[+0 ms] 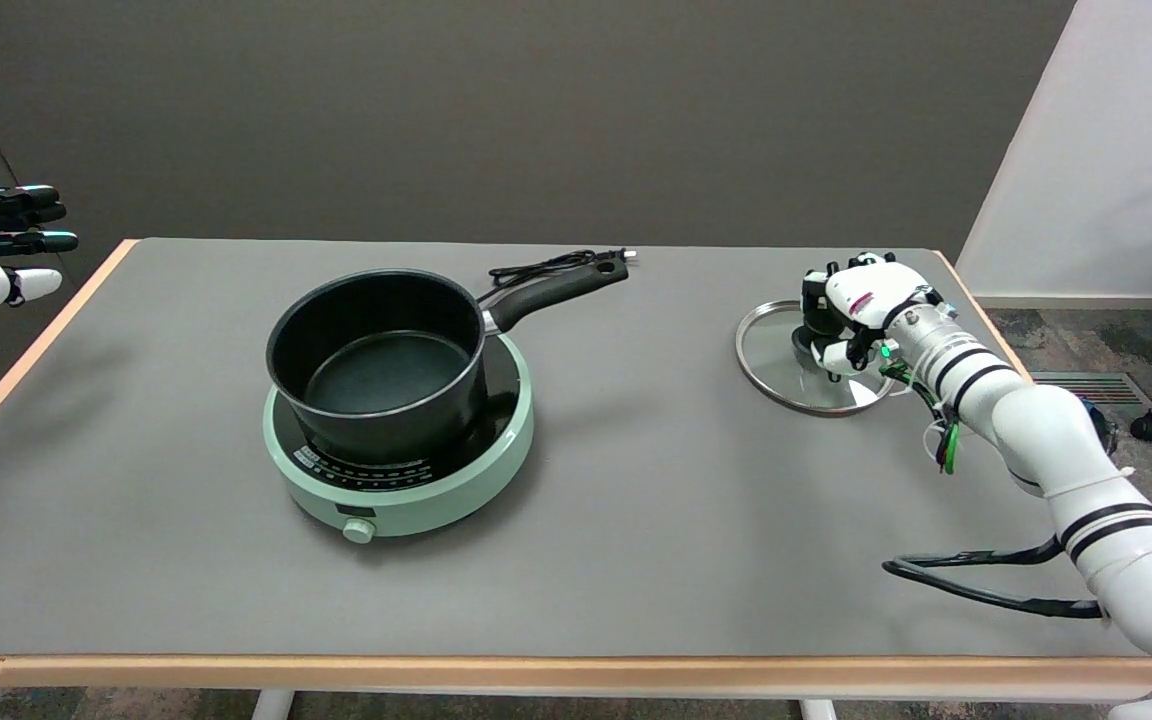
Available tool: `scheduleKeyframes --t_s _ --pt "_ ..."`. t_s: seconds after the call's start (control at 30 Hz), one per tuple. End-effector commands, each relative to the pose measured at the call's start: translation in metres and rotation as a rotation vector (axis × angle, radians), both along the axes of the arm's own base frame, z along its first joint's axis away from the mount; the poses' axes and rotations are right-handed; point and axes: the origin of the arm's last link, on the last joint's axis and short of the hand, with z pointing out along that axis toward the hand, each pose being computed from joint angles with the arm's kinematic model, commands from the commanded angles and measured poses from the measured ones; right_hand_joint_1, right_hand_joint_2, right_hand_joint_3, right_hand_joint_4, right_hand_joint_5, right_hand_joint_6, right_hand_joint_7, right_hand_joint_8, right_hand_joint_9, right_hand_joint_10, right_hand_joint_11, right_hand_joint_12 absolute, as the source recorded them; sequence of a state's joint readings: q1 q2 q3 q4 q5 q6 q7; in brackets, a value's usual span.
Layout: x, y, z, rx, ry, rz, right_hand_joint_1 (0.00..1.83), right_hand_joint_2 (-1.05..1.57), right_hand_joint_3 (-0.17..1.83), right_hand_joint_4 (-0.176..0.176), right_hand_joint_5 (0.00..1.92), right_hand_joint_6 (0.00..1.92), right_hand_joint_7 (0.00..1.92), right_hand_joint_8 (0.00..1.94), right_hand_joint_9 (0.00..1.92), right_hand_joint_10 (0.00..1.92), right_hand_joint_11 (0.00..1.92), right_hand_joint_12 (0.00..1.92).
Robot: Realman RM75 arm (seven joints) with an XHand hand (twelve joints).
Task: Pick up the pot lid.
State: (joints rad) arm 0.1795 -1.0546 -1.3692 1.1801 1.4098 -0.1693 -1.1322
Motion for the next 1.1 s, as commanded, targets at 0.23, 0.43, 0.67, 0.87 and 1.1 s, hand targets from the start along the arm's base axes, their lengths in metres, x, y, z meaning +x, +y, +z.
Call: scheduleKeyframes --t_s 0.23,0.43,0.67,0.87,1.1 --pt "-0.0012 -0.0018 0.0047 -0.002 -0.001 -0.013 0.85 1.16 0.28 0.176 0.65 1.51 0.84 0.77 0.82 1.26 0.15 1.92" --pt "-0.0002 -0.002 0.007 -0.003 -0.002 -0.013 0.85 1.16 0.27 0.176 0.65 1.51 0.84 0.76 0.82 1.26 0.15 1.92" --pt "0.0031 -0.0026 0.009 0.0 -0.001 -0.01 0.85 1.16 0.26 0.176 0.66 1.48 0.86 0.74 0.83 1.21 0.16 1.92" --pt "0.0049 -0.0031 0.0082 0.002 0.0 -0.005 1.17 1.17 0.12 -0.027 0.66 1.46 0.89 1.22 0.79 1.42 0.22 1.92" --pt "0.0056 -0.0028 0.0074 0.005 0.001 -0.002 1.33 0.99 0.46 0.176 0.56 1.28 0.78 1.43 0.71 1.77 0.28 1.92"
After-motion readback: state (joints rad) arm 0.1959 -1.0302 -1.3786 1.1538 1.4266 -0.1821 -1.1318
